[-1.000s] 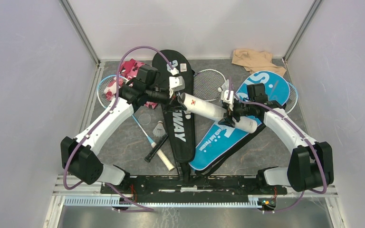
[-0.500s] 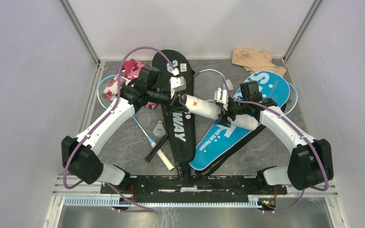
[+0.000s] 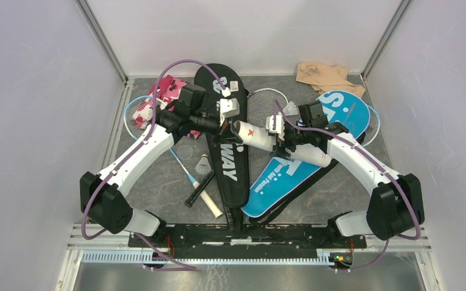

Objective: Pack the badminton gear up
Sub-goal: Adjust the shuttle tube.

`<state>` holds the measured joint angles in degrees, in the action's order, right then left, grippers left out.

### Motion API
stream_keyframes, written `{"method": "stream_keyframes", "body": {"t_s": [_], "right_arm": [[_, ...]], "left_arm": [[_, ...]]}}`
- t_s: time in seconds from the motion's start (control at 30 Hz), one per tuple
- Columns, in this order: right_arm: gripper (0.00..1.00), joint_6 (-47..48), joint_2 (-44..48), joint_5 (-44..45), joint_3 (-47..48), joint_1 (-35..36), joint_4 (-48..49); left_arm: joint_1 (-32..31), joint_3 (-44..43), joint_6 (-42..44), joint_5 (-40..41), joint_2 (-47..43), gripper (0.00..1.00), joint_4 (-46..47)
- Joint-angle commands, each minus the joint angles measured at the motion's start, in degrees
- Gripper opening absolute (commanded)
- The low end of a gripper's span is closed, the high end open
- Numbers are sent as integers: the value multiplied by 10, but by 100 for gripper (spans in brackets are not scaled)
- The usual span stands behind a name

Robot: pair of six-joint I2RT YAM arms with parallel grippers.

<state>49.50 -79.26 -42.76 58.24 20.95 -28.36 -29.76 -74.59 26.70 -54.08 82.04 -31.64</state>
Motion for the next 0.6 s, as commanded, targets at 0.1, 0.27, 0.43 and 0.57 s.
{"method": "stream_keyframes", "body": {"t_s": [0.1,0.27,0.43,0.57], "right_arm": [[66,61,10,30,38,-2,-50],[46,74,20,9,30,-6,-61],[35,39,33,-4,19,-44,-45],[30,15,52,1,6,-85,-35]], "left_arm": [[-3,-26,15,11,5,2,-5],[-3,-28,13,13,8,3,-5],[4,-29,20,50,-3,54,-13],[20,-17,5,90,-28,72,5]]}}
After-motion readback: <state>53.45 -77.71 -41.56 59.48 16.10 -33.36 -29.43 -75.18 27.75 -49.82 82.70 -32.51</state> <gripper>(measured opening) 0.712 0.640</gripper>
